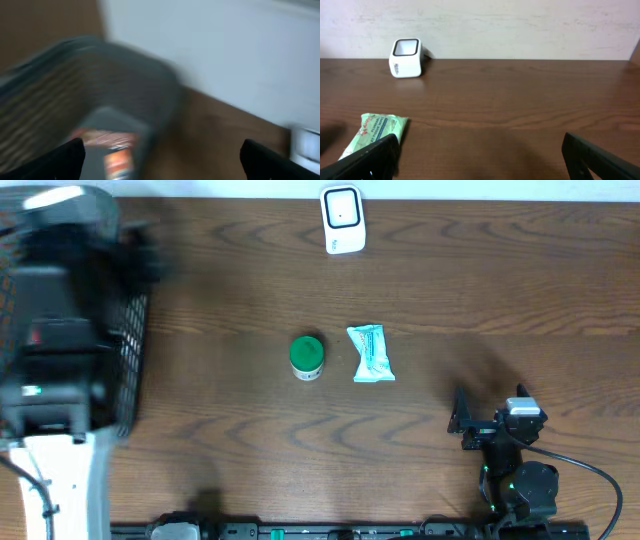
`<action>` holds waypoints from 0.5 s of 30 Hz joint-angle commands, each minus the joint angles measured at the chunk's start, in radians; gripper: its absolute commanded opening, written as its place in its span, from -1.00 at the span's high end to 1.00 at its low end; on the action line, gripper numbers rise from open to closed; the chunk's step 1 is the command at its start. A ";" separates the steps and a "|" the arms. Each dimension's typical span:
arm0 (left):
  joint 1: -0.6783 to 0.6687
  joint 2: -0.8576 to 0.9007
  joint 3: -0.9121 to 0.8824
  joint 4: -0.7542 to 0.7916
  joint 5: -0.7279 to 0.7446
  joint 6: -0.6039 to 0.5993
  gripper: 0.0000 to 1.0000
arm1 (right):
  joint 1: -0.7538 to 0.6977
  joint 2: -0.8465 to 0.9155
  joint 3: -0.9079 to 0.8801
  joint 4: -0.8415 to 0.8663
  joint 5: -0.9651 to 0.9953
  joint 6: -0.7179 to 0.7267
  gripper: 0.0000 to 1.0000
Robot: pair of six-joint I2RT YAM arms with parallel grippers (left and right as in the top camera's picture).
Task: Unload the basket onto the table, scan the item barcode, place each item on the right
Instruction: 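Reach the left gripper into the basket and grasp the orange tissue box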
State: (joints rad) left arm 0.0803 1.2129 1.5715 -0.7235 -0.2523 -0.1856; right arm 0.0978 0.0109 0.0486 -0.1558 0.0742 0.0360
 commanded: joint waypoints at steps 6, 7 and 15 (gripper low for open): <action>0.428 0.159 -0.014 -0.089 0.270 -0.082 -0.96 | 0.009 -0.004 -0.005 0.002 -0.005 -0.015 -0.99; 0.444 0.193 -0.014 -0.102 0.272 -0.082 -0.96 | 0.009 -0.004 -0.005 0.002 -0.005 -0.015 -0.99; 0.447 0.487 -0.014 -0.151 0.272 -0.082 -0.96 | 0.009 -0.004 -0.005 0.002 -0.005 -0.015 -0.99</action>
State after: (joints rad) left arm 0.5354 1.6341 1.5627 -0.8688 -0.0040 -0.2615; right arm 0.0978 0.0113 0.0490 -0.1555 0.0742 0.0360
